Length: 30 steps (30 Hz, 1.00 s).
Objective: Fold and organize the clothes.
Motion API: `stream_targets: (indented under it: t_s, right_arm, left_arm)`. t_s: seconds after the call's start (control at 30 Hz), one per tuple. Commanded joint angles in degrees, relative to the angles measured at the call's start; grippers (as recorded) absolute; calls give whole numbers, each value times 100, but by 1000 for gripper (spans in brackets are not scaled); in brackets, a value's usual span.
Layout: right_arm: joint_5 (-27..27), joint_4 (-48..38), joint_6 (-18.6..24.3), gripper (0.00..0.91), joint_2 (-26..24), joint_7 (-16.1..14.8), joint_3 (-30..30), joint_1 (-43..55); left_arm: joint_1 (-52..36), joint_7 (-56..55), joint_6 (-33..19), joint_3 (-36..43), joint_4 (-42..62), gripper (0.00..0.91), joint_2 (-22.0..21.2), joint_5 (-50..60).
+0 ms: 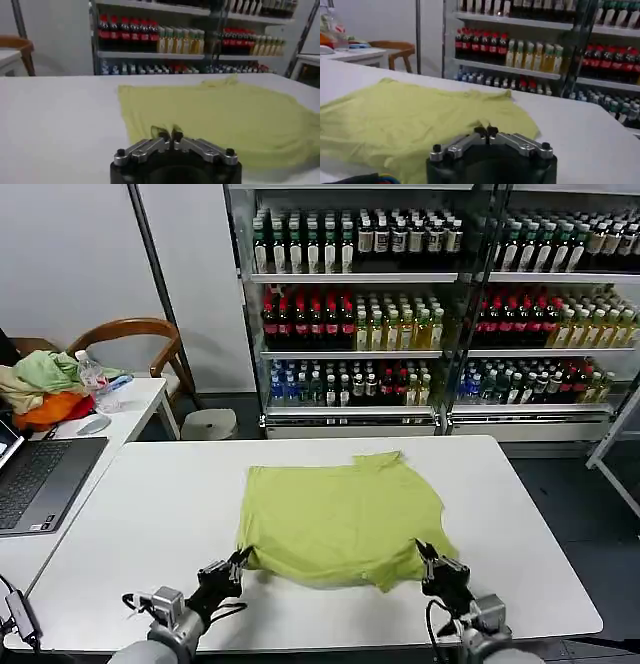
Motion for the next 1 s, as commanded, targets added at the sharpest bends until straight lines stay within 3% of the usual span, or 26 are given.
stream_targets:
  t_s: [0.03,0.43,0.6,0.93,0.97,1.0]
  right_arm:
    - [48,-626,-53,0,21,-5,-160,702]
    - [-12,-1155,7,0,93,-215,-329,1086]
    - [39,-1229,146,0,88,-477,-361,1190]
    - [-24,-1340,-74,0,88,-209,-380,1196]
    - [-27,-1352,-118,0,87,-196,-375,1197]
    - [-28,-1358,-128,0,89,-194,-372,1196]
  left_arm:
    - [-825,58,9,153,653,50,3,-362]
    - [-1027,117,4,314,931,50,-36,-343]
    - [-1024,127,3,304,945,50,-37,-343]
    - [-1049,134,-3,311,1076,50,-37,-257]
    - [-1054,136,-1,316,1092,343,-37,-239]
    - [-1065,139,-1,324,1111,806,-38,-219]
